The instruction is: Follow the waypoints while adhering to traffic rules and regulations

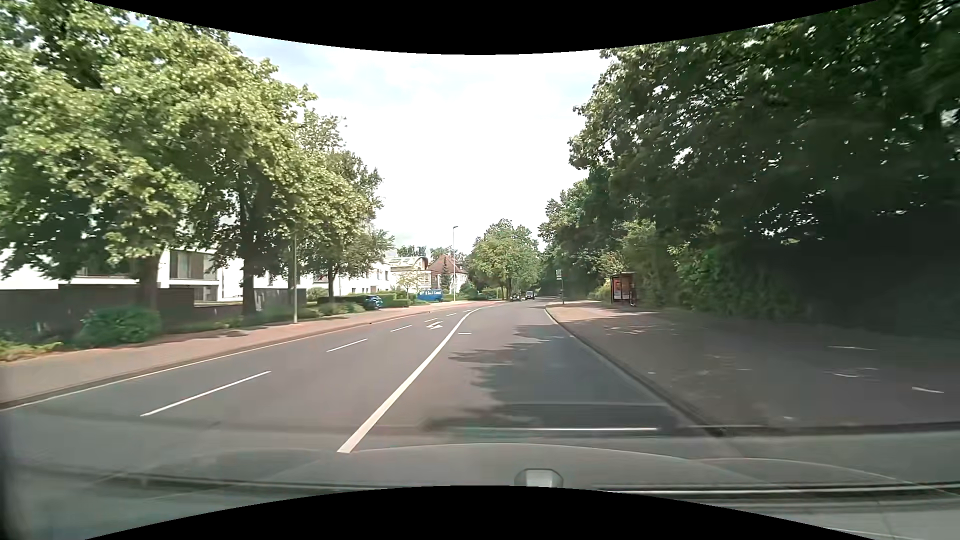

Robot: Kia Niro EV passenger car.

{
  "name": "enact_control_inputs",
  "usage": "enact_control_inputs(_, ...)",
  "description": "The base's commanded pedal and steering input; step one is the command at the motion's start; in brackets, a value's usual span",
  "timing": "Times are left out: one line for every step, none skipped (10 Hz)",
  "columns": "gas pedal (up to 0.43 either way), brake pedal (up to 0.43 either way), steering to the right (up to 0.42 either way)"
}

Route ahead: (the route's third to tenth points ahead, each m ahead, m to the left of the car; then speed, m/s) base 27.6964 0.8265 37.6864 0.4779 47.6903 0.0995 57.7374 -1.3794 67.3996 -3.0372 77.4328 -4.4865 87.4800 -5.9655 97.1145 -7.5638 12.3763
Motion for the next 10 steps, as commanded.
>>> enact_control_inputs(0.189,0.018,0.013)
enact_control_inputs(0.189,0.018,0.012)
enact_control_inputs(0.177,0.018,0.012)
enact_control_inputs(0.177,0.018,0.012)
enact_control_inputs(0.177,0.018,0.012)
enact_control_inputs(0.177,0.018,0.012)
enact_control_inputs(0.177,0.018,0.011)
enact_control_inputs(0.169,0.018,0.008)
enact_control_inputs(0.169,0.018,0.006)
enact_control_inputs(0.169,0.018,0.006)
